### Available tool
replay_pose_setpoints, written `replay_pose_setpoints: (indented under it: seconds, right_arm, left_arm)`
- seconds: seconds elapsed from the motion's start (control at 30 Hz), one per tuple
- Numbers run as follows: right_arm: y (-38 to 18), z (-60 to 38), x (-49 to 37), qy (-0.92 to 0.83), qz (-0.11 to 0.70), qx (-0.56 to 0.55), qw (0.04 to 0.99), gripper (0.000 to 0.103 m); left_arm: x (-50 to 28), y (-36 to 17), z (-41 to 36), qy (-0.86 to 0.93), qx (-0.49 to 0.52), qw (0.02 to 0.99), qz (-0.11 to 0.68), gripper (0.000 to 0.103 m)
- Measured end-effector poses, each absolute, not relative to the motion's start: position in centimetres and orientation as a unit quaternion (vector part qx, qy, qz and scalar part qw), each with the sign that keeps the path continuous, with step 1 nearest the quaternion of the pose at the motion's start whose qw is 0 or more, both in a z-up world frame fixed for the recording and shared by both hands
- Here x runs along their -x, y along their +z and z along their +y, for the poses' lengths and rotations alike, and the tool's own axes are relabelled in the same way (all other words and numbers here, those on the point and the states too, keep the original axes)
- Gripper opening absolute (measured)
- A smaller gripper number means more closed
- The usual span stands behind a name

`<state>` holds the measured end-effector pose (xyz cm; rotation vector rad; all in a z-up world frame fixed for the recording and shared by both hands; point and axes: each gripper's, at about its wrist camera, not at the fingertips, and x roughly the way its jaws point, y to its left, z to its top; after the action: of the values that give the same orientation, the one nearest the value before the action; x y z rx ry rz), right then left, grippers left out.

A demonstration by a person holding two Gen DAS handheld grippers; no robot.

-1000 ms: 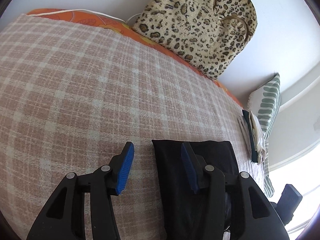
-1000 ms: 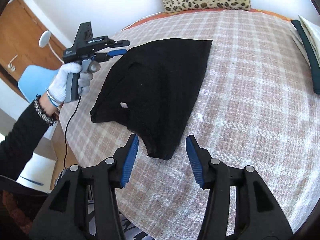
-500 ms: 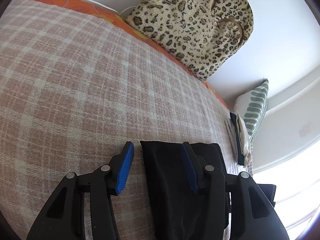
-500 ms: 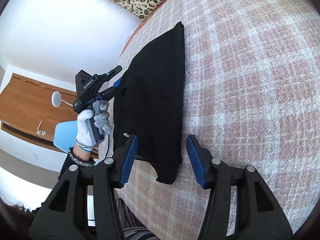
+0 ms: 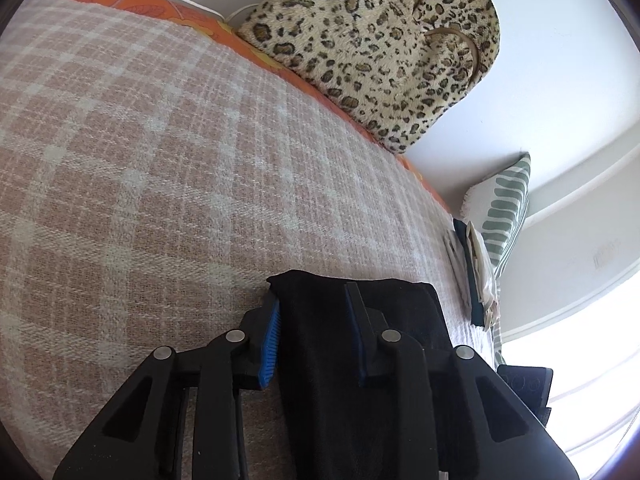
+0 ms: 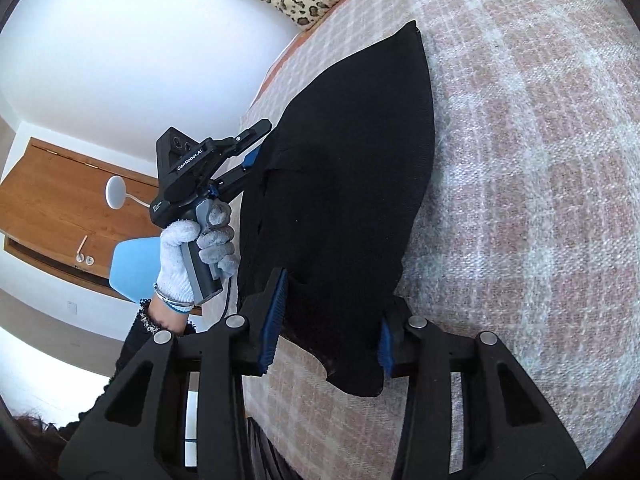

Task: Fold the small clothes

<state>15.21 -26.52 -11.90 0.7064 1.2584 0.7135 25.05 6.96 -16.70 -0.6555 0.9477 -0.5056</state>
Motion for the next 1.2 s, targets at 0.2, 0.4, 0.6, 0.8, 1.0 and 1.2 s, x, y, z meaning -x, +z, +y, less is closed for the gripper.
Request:
replay_pose_setpoints:
  seconds: [0.2,0.4,0.6,0.8,1.0,1.2]
  right_arm:
    - [-12.1,-27.7,-14.9,0.293,0.569,-0.318,0.699,0.011]
    - [-9.6,-27.5,-14.9,0.285,0.565,-0.271,0.725,0.009]
    - [-6.6,-26.1,-14.6,0.283,0.557,-0.233,0.745,0.008]
    - [-3.4,-26.7,-14.2,0.277,0.539,-0.207,0.768,0.008]
    - [-0.2,-28.7,-13.4,0.267,0.513,-0.188,0.794,0.008]
    - [2.6,-32.8,-12.3,0.245,0.484,-0.163,0.824,0.008]
  left_arm:
    - [-24.7,-16.0,5.5,-0.232,0.261,0.833,0.430,0.004]
    - [-23.8,-13.0,4.9,-0.223,0.222,0.859,0.403,0.003]
    - [-22.6,-9.6,3.5,-0.232,0.197,0.873,0.381,0.003]
    - [-21.9,-6.0,1.6,-0.251,0.179,0.882,0.356,0.003]
    - [-21.8,-2.5,-1.4,-0.273,0.162,0.887,0.334,0.003]
    - [-22.4,0.7,-6.1,-0.305,0.143,0.887,0.315,0.003]
